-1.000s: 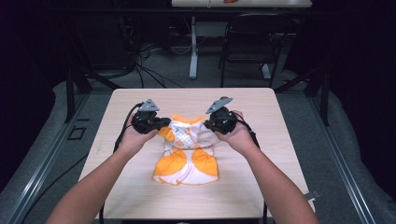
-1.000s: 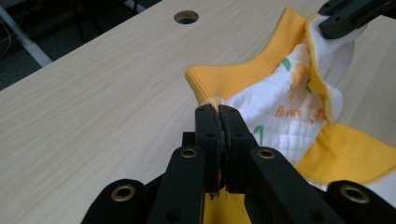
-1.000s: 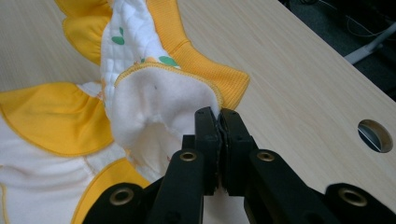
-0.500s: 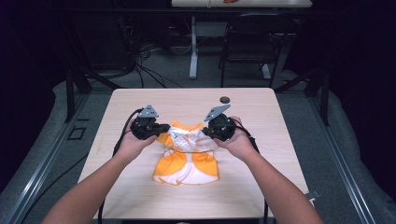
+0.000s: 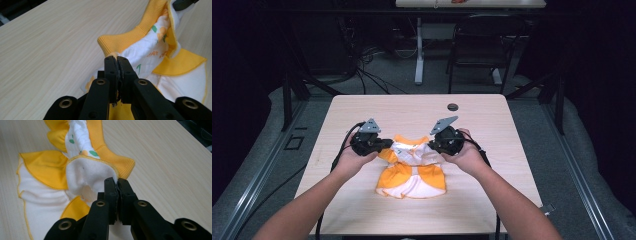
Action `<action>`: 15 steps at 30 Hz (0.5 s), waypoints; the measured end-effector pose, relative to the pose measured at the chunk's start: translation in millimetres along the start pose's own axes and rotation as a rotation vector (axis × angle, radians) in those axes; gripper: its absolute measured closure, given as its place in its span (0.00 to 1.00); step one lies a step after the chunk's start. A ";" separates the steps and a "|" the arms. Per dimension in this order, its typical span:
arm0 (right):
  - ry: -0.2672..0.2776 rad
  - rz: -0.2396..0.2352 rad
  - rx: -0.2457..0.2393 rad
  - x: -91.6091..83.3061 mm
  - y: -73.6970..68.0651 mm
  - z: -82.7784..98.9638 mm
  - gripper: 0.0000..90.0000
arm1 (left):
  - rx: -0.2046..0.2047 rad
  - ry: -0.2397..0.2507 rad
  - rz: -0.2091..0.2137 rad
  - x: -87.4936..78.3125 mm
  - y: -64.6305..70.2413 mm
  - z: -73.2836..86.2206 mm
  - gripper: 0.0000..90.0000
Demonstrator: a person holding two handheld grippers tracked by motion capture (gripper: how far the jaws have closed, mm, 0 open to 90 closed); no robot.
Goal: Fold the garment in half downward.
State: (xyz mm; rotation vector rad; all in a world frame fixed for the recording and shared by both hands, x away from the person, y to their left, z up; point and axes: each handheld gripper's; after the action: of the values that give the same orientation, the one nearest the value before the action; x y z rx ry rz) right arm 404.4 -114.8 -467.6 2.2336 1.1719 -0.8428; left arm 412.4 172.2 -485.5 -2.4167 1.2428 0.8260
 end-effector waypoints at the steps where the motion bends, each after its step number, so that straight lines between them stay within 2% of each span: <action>1: -0.002 -0.005 0.000 0.0 -0.5 0.8 0.96 | 0.004 -0.002 0.005 -0.5 0.9 0.5 0.97; 6: -0.020 -0.017 -0.017 2.1 -9.2 8.0 0.96 | 0.019 -0.018 0.015 -0.6 6.1 4.6 0.97; 12: -0.024 -0.030 -0.010 4.6 -15.5 16.6 0.96 | 0.022 -0.035 0.031 1.5 11.2 11.7 0.97; 15: -0.046 -0.037 -0.034 5.3 -19.3 19.4 0.96 | 0.038 -0.053 0.044 4.0 17.8 17.6 0.97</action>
State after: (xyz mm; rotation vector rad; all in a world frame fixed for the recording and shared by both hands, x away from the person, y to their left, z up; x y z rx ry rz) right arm 384.7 -114.6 -487.3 2.1603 1.2001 -0.8778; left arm 393.6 168.1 -501.9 -2.3300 1.2841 0.8649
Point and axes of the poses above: each handheld gripper's, and its own axes: x roughly forward along the jaws, z roughly out of its underside, y roughly to its right, and after that the axes turned 2 degrees about y, right-handed
